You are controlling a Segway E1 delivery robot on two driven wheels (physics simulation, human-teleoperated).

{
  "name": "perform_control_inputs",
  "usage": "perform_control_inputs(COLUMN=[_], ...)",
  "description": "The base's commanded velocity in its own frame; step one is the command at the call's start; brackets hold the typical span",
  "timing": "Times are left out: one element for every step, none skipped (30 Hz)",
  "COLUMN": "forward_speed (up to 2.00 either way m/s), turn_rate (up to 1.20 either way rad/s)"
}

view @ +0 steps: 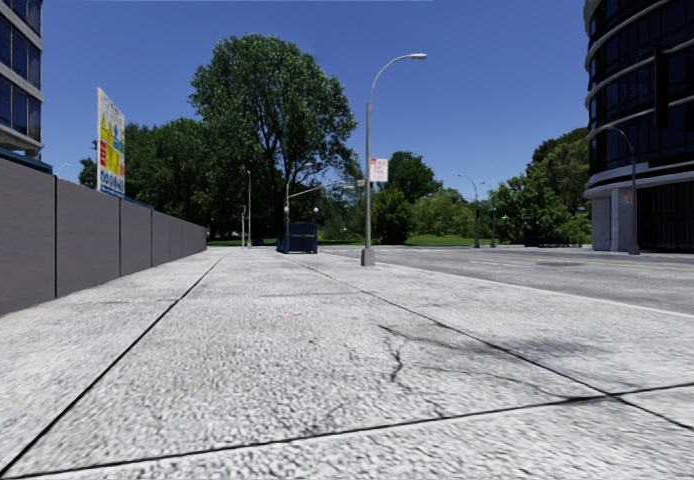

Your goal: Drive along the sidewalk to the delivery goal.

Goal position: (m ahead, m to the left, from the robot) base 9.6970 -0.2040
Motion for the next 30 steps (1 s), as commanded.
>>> perform_control_inputs(forward_speed=[2.0,2.0,2.0,2.0,2.0,2.0,2.0,2.0,2.0,2.0,2.0,2.0,2.0,2.0,2.0,2.0,2.0,2.0,2.0,2.0,2.0,2.0,2.0,2.0,2.0,2.0,2.0,2.0,2.0,2.0], turn_rate=[0.0,0.0,0.0,0.0,0.0,0.0,0.0,0.0,0.0,0.0,0.0,0.0,0.0,0.0,0.0,0.0,0.0,0.0,0.0,0.0,0.0,0.0,0.0,0.0,0.0,0.0,0.0,0.0,0.0,0.0])
